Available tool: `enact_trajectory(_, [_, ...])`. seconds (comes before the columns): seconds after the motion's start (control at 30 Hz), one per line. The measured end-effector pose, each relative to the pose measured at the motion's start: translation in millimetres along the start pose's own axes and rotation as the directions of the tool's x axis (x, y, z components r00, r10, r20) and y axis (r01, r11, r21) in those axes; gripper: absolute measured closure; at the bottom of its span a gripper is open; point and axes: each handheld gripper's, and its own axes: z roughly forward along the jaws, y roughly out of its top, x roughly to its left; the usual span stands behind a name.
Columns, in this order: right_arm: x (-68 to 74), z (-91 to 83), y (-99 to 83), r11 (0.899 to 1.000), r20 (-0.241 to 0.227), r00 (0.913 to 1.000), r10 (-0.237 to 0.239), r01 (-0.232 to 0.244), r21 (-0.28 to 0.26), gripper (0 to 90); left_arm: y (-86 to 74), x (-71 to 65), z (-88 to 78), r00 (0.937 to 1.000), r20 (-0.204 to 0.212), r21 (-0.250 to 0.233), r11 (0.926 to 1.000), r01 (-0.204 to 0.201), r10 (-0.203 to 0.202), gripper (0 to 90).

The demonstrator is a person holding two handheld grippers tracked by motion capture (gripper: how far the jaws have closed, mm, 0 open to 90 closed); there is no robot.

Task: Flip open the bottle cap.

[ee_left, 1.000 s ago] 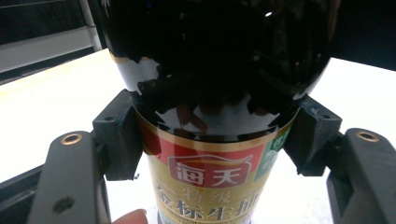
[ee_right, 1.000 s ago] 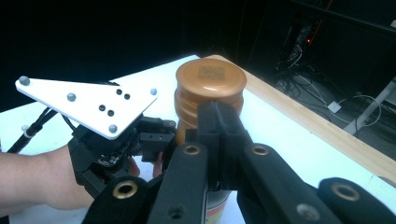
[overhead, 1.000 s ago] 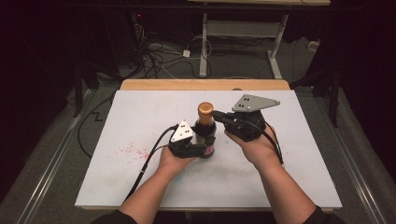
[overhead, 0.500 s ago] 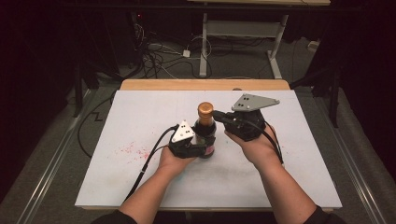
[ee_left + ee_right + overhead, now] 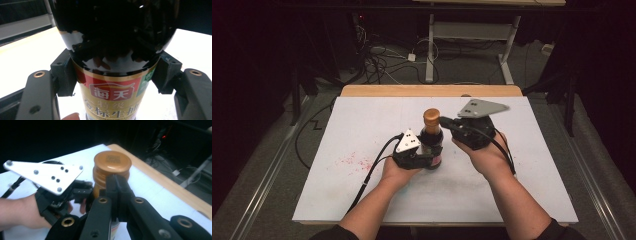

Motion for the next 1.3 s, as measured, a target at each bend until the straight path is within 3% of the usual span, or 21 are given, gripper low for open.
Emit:
enact_trajectory(0.03, [-1.4, -4.6, 2.9, 0.997, -0.01, 0.9993, 0.036, -0.037, -0.071, 90.0, -1.2, -5.0, 3.7, 0.9995, 0.007, -0.037, 0.9988, 0.032, -0.032, 30.5])
enact_trajectory(0.13, [1.8, -7.6, 13.8, 0.996, -0.029, 0.9995, 0.013, -0.016, -0.082, 90.0, -2.6, -7.1, 3.6, 0.9998, 0.003, -0.039, 0.9991, 0.019, -0.018, 30.3])
enact_trajectory(0.17, [3.3, -7.3, 14.9, 0.997, -0.015, 0.9999, -0.007, 0.006, -0.07, 90.0, -2.2, -6.3, 2.4, 0.9999, 0.003, -0.03, 0.9994, 0.014, -0.014, 30.1])
enact_trajectory(0.23, [1.6, -7.9, 10.3, 0.998, -0.011, 0.9999, 0.001, -0.001, -0.06, 90.0, -1.1, -3.6, 2.2, 0.9985, 0.012, -0.051, 0.9973, 0.054, -0.053, 29.8])
enact_trajectory(0.57, [-1.0, -13.1, -1.5, 0.998, -0.011, 0.9999, 0.01, -0.01, -0.059, 90.0, -1.1, -3.2, 2.7, 0.9983, 0.016, -0.052, 0.997, 0.057, -0.056, 29.4])
enact_trajectory(0.87, [-3.4, -5.5, -11.3, 1.0, -0.035, 0.9992, 0.019, -0.019, 0.003, 90.0, -1.4, -3.6, 2.6, 0.9983, 0.015, -0.054, 0.9969, 0.057, -0.056, 29.2])
enact_trajectory(1.3, [-4.3, -1.3, -8.9, 0.999, -0.034, 0.9993, 0.014, -0.013, 0.042, 90.0, -1.7, -3.9, 2.7, 0.9983, 0.015, -0.056, 0.9968, 0.057, -0.056, 29.1])
